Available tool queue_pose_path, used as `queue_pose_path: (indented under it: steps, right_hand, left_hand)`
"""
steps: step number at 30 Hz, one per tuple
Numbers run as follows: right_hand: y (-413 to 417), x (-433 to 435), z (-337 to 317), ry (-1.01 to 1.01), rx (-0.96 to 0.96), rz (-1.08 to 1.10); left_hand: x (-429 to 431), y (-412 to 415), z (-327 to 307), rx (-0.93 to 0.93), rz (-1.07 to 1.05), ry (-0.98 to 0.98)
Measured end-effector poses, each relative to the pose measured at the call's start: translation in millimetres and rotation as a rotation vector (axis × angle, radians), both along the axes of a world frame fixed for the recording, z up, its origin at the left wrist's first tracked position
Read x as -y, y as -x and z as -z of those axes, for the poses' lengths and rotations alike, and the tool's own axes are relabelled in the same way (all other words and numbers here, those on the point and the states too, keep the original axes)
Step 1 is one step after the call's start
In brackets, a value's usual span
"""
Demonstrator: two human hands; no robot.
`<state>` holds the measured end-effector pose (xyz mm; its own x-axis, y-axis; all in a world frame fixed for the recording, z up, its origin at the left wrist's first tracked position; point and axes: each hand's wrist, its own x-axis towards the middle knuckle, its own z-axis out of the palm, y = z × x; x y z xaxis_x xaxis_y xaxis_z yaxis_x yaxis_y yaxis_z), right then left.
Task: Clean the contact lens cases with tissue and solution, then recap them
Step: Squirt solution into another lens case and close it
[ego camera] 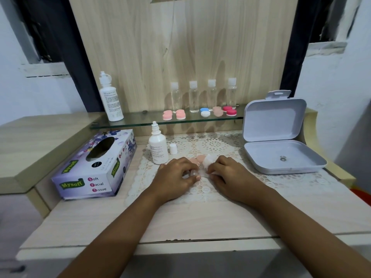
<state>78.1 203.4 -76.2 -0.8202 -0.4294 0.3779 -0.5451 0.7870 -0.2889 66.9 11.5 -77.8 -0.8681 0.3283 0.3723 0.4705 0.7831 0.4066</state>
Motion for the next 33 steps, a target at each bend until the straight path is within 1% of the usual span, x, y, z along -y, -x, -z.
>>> queue_pose_path:
  steps: [2,7,13,20,26,29,33]
  right_hand:
    - [0.4,-0.2,-0.1,0.0,0.006,0.009]
    - [0.8,-3.6,0.3,0.096,0.047,-0.011]
    - [-0.5,-1.9,2.7,0.065,0.03,0.002]
    - [-2.4,0.3,0.6,0.043,0.059,0.025]
    - [-1.0,-3.0,0.6,0.174,0.081,-0.02]
    - [-2.5,-3.8,-1.5,0.279,0.039,-0.025]
    - [-3.5,-3.9,-6.3,0.4,0.06,-0.002]
  left_hand:
    - [-0.3,0.0,0.1,-0.004,-0.005,0.012]
    - [0.4,0.3,0.2,0.004,0.01,0.007]
    - [-0.4,0.1,-0.7,0.01,0.011,0.006]
    - [-0.4,-1.4,-0.9,0.002,0.008,0.015]
    - [-0.3,-3.9,-1.9,0.01,0.011,-0.012]
    - [0.5,-5.0,-2.7,0.023,0.031,-0.032]
    - [0.5,-7.9,-6.8,0.05,0.066,-0.139]
